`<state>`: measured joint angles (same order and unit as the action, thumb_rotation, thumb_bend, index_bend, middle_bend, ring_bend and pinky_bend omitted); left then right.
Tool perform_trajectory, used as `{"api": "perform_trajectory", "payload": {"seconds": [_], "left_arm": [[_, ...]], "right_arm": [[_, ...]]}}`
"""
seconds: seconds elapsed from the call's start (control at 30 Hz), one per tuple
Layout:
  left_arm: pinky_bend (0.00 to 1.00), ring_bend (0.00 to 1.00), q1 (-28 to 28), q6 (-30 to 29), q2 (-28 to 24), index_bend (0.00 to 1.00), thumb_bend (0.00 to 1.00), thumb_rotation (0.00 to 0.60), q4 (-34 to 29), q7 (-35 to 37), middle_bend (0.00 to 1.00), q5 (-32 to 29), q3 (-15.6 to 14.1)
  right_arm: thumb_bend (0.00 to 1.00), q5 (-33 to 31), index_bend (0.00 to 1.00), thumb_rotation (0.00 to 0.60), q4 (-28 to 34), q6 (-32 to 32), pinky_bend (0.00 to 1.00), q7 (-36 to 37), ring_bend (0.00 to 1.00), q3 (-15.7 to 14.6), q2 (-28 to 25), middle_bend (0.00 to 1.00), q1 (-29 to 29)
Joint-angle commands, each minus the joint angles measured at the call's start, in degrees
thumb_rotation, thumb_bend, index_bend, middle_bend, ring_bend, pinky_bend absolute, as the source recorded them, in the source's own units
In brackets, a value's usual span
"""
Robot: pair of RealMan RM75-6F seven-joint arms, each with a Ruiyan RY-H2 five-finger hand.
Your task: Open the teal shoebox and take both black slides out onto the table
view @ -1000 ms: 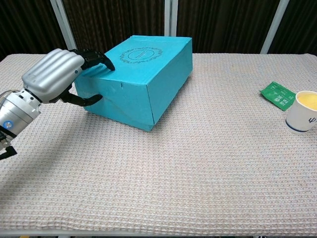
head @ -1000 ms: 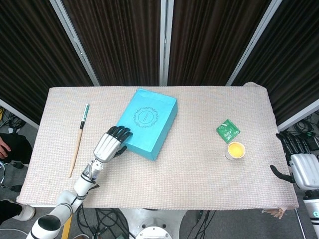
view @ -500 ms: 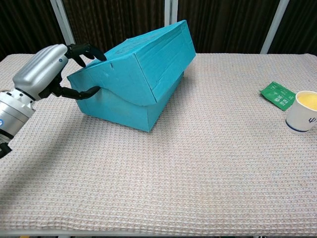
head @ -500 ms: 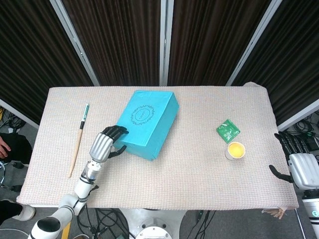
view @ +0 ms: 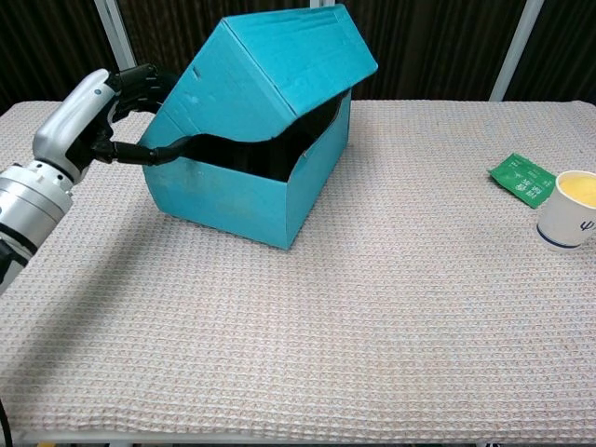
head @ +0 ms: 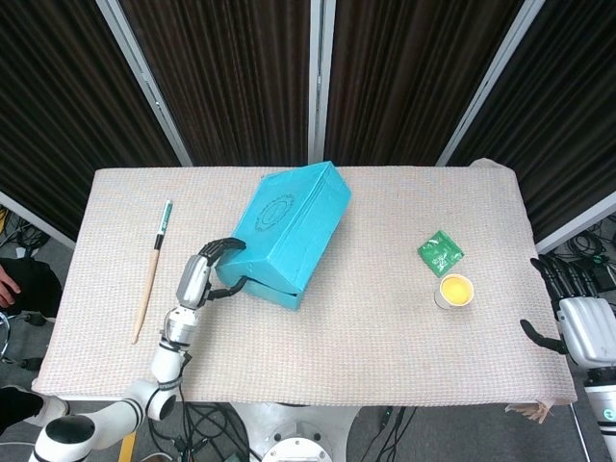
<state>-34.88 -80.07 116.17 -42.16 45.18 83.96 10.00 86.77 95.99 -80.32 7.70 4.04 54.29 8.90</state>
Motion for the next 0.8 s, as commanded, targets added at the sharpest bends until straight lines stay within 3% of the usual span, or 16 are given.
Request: {"api": "perform_trajectory", "payload": {"seconds": [0.03, 0.17, 0.43, 0.57, 0.67, 0.8], "left_arm": [[0.21, 0.26, 0.85, 9.96, -9.56, 0.30, 0.44, 0.600, -17.12, 4.85, 0.35, -6.71, 3.96], [0.19, 0.24, 1.12, 19.91, -16.89, 0.28, 0.45, 0.600, -29.04, 9.64, 0.35, -13.67, 7.44], [0.19, 0.24, 2.22, 25.68, -21.74, 0.21, 0.45, 0.600, -36.33, 10.76, 0.32, -20.37, 11.18], [0.18, 0.13, 2.77, 26.05, -22.22, 0.14, 0.45, 0.586, -37.91, 8.68, 0.22, -23.03, 12.26], [0.12, 0.04, 2.93, 22.84, -20.78, 0.10, 0.46, 0.412, -36.89, 3.31, 0.14, -24.08, 12.47], [0.07, 0.00, 3.02, 18.73, -18.73, 0.08, 0.46, 0.104, -35.25, -3.27, 0.03, -25.74, 13.28]], "right_arm": [[0.17, -0.02, 0.05, 0.600, 0.02, 0.00, 0.00, 0.00, 0.00, 0.03, -0.01, 0.05, 0.01], [0.17, 0.18, 0.05, 0.600, -0.01, -0.13, 0.00, 0.11, 0.00, -0.01, 0.03, 0.05, -0.02], [0.17, 0.35, 0.05, 0.600, -0.04, -0.52, 0.00, 0.32, 0.00, -0.12, -0.11, 0.05, -0.30], [0.17, 0.52, 0.05, 0.600, -0.12, -0.52, 0.00, 0.45, 0.00, -0.13, -0.06, 0.05, -0.25], [0.17, 0.67, 0.05, 0.600, -0.09, -0.63, 0.00, 0.50, 0.00, -0.15, -0.13, 0.05, -0.29], [0.17, 0.84, 0.05, 0.600, -0.14, -0.85, 0.00, 0.65, 0.00, -0.20, -0.15, 0.05, -0.39]]}}
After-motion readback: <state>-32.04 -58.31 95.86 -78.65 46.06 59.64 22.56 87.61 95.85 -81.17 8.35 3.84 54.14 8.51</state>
